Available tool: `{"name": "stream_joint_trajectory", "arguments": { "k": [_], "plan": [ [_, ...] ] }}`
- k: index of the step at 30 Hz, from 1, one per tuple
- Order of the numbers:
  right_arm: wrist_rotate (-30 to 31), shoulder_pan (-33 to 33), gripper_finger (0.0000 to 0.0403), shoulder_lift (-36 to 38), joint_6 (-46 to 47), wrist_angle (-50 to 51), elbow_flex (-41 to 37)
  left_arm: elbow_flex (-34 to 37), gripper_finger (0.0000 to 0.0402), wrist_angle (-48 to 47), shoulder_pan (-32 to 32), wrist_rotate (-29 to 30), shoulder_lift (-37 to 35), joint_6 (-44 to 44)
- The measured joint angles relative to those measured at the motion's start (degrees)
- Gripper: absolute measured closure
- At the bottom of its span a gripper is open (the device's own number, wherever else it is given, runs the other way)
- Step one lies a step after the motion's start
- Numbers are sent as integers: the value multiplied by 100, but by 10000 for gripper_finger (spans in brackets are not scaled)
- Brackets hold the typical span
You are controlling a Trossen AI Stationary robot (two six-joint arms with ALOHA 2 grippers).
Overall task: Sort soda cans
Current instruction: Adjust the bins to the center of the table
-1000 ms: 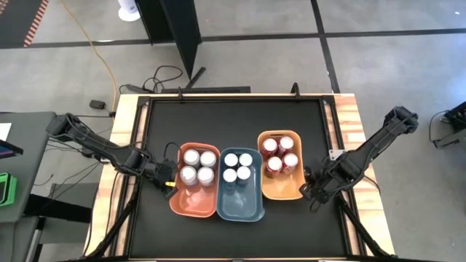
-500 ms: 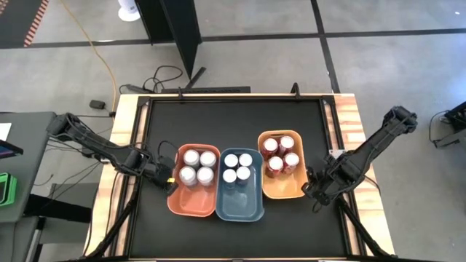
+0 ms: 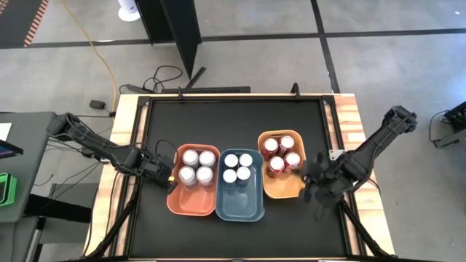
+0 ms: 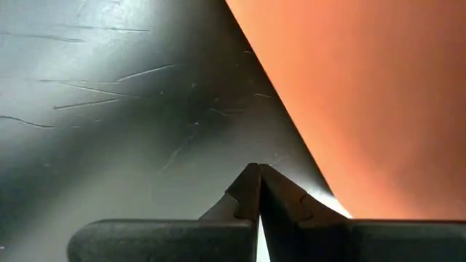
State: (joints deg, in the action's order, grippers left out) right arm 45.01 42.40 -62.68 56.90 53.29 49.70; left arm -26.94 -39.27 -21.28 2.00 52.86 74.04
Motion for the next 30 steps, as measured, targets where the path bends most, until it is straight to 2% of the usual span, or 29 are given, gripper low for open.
{"name": "stream_joint_trajectory", "arguments": {
  "k": [5, 8, 13, 20, 23, 30],
  "plan": [
    [-477, 98, 403, -242, -2571, -2309, -19, 0, 401, 0, 0, 27, 0, -4],
    [-1093, 113, 403, -529, -3370, -3255, -19, 0, 401, 5, 0, 104, 0, -16],
    [-1806, 100, 403, -1277, -3582, -4076, -25, 0, 401, 29, 0, 268, 0, -24],
    [-2282, 111, 403, -2396, -3669, -5353, -30, 0, 401, 164, 0, 445, 0, -230],
    [-2306, 119, 403, -2806, -3741, -5806, 14, 0, 401, 294, 0, 458, 0, -331],
    [-2298, -2, 403, -3844, -3748, -5805, 564, 2, 401, 409, -2, 468, 0, -373]
  ]
}}
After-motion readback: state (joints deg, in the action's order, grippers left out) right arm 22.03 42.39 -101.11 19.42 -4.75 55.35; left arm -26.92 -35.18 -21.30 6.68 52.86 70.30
